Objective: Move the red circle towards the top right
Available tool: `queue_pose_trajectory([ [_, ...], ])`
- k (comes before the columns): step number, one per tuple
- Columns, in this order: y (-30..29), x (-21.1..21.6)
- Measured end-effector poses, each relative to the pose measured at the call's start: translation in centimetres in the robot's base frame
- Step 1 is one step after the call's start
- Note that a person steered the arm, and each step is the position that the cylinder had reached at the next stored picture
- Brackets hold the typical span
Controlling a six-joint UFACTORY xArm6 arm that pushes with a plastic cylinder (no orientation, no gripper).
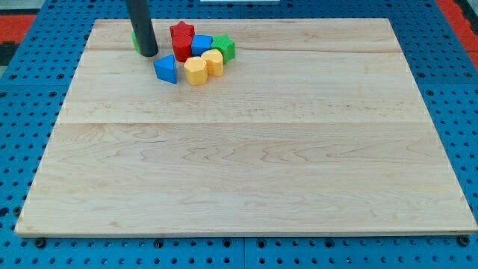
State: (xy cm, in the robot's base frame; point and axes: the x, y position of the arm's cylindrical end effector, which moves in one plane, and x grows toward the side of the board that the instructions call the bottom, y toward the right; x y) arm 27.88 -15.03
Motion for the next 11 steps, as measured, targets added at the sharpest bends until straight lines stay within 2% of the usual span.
queue_pose_trajectory([
  [1,8.6,0.3],
  [2,13.7,-0.2],
  [3,14.1,-1.1],
  [4,9.1,-0.6],
  [6,13.2,-4.0],
  [7,9.1,-5.1],
  [9,20.8,-6.4],
  [11,21.0,-8.5],
])
